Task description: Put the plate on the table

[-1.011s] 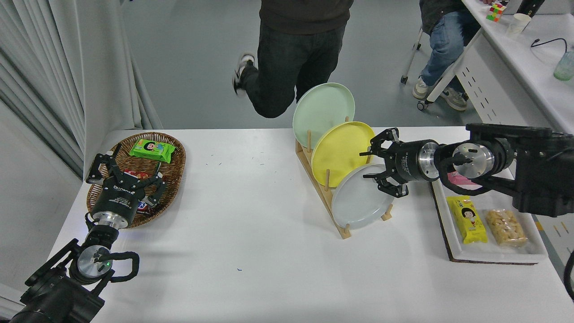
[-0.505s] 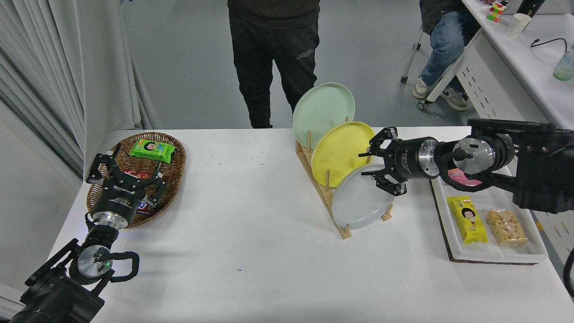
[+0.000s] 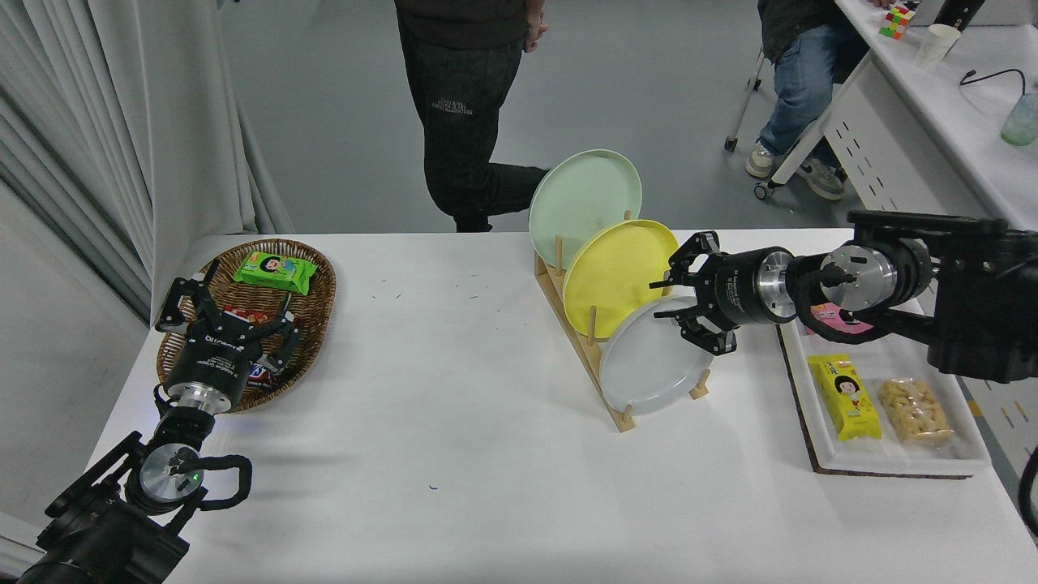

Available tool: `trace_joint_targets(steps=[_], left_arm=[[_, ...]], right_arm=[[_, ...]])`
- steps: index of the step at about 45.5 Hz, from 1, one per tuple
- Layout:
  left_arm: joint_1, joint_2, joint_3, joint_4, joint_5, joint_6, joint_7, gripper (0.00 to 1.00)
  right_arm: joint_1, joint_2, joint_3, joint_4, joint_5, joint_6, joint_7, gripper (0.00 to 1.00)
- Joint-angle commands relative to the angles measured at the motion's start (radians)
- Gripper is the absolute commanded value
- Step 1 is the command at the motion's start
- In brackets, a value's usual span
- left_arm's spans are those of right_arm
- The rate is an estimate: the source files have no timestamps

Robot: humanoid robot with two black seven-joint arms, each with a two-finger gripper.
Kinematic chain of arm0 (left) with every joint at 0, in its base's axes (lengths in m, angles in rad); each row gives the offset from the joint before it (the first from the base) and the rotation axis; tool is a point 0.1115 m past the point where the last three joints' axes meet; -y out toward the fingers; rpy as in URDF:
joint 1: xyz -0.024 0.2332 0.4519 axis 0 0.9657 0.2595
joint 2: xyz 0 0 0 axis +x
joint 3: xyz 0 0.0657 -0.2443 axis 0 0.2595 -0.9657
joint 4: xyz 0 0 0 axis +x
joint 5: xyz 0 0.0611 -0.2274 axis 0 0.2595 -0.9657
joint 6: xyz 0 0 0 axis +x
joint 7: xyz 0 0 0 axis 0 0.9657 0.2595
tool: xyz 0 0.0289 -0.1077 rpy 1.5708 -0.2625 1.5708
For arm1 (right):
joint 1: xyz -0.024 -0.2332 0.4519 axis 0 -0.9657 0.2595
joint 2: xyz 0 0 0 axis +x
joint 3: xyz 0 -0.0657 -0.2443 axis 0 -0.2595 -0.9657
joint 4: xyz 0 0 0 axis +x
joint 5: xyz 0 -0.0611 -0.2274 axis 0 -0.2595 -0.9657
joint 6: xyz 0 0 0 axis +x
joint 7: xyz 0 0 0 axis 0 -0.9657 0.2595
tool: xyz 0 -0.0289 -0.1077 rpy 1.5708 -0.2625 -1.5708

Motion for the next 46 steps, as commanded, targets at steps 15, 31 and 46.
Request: trace_joint_targets(steps=[15, 31, 46], left_arm=[[-0.001, 0.0, 0.0, 0.0, 0.0, 0.001, -0.001, 0.98], [-0.001, 0.0, 0.0, 0.0, 0.0, 0.001, 0.0, 0.98], [-0.001, 0.001, 0.0, 0.0, 0.0, 0.001, 0.0, 0.98]], right_arm=[[-0.001, 0.005, -0.001, -0.006, 0.003, -0.009, -0.001, 0.24], [0.0, 0.003, -0.001, -0.003, 0.003, -0.011, -0.001, 0.15], [0.004, 0.0, -0.001, -0.002, 0.003, -0.011, -0.001, 0.14]])
